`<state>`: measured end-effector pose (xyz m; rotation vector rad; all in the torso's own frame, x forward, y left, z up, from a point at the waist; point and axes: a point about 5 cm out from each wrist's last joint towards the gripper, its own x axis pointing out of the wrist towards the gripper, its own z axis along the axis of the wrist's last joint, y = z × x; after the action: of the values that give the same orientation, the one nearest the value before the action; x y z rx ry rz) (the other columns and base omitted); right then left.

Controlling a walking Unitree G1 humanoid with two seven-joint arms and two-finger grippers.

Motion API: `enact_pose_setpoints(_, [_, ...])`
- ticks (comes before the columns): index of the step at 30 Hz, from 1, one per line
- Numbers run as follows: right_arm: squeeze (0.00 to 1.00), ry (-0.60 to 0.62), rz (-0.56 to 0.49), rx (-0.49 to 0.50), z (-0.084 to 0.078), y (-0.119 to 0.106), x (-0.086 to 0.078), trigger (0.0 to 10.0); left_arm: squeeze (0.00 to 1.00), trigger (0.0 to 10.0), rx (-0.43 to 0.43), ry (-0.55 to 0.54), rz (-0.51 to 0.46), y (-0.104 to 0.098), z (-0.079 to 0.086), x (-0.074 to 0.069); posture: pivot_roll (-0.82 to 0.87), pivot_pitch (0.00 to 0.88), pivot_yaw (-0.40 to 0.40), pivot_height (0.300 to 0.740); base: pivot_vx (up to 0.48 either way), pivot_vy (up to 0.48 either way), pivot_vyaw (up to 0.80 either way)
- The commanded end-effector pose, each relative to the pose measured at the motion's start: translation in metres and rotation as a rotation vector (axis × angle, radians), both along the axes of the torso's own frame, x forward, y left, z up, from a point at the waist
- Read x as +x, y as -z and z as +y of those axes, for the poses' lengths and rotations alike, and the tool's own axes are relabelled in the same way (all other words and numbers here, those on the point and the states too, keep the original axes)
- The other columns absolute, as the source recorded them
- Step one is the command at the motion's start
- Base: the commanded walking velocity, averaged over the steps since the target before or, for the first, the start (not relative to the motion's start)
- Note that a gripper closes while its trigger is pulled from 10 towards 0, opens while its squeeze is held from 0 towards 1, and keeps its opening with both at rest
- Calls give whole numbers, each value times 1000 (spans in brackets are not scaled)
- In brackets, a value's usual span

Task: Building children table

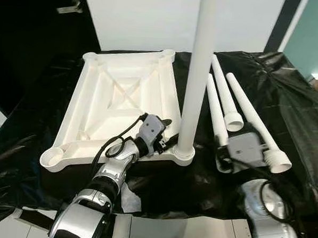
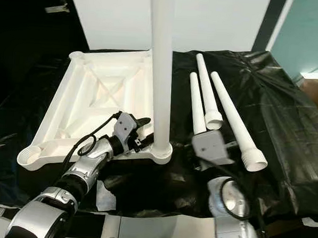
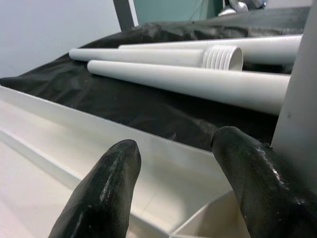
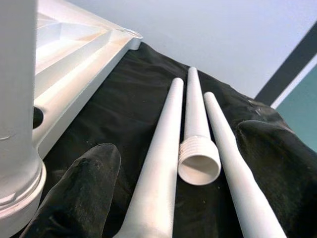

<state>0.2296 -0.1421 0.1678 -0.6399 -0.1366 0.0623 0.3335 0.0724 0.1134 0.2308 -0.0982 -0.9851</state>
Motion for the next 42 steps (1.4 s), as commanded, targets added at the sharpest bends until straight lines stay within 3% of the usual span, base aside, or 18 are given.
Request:
enact_pose_setpoints(1, [0,-18,10,-22,-2,3,4,10000,0,10000,10,10,19,1,7,0,-134,0,28,740,0,0,0])
enact_pose_setpoints(7, [0,-37,39,-14,-1,6,9,10000,0,10000,-35,-1,20,-1,14,0,-134,0,28,740,0,0,0])
enact_pose_setpoints(8, [0,-56,64,4,3,9,10,4784,0,10000,-46,-8,8,-2,15,0,-111,5,24,740,0,0,0])
enact_pose_setpoints(9, [0,-62,74,15,4,10,10,2706,0,10000,-54,-20,-1,-3,16,0,-105,7,24,740,0,0,0])
enact_pose_setpoints(13, [0,-59,90,65,7,14,12,2275,0,10000,-88,-84,-44,-10,22,4,-98,15,27,740,0,0,0])
enact_pose_setpoints(15, [0,-56,92,90,7,16,13,2275,0,10000,-101,-113,-61,-14,26,6,-98,15,27,740,0,0,0])
enact_pose_setpoints(16, [0,-52,91,156,7,17,15,10000,0,10000,-107,-166,-78,-16,33,10,-97,15,29,740,0,0,0])
enact_pose_setpoints(17, [0,-45,86,218,6,18,16,10000,0,10000,-113,-210,-86,-18,39,12,-96,17,30,740,0,0,0])
enact_pose_setpoints(19, [0,-45,86,218,6,18,16,10000,0,10000,-113,-210,-86,-18,39,12,-96,17,30,740,0,0,0])
enact_pose_setpoints(20, [0,-24,41,347,3,18,19,10000,0,10000,-156,-280,-63,-19,50,16,-95,17,33,740,0,0,0])
enact_pose_setpoints(23, [0,-1,-7,413,-1,17,20,10000,0,10000,-238,-321,-13,-20,55,18,-94,18,38,740,0,0,0])
enact_pose_setpoints(24, [0,5,-39,422,-1,16,20,10000,0,10000,-302,-340,28,-19,58,18,-93,20,39,740,0,0,0])
enact_pose_setpoints(25, [0,5,-39,422,-1,16,20,10000,0,10000,-302,-340,28,-19,58,18,-93,20,39,740,0,0,0])
enact_pose_setpoints(26, [0,6,-78,422,0,16,20,10000,0,10000,-396,-374,89,-16,62,17,-92,21,42,740,0,0,0])
enact_pose_setpoints(31, [0,2,-90,423,2,17,21,10000,0,10000,-481,-441,144,-10,72,15,-91,21,43,740,0,0,0])
enact_pose_setpoints(35, [0,-4,-86,429,3,18,22,10000,0,10000,-475,-487,159,-5,81,14,-87,18,42,740,0,0,0])
enact_pose_setpoints(37, [0,-32,-64,434,4,21,20,10000,0,10000,-374,-501,152,-2,100,9,-83,19,40,740,0,0,0])
enact_pose_setpoints(42, [0,-73,-36,442,5,26,17,10000,0,10000,-226,-466,134,-15,121,10,-68,17,33,740,0,0,0])
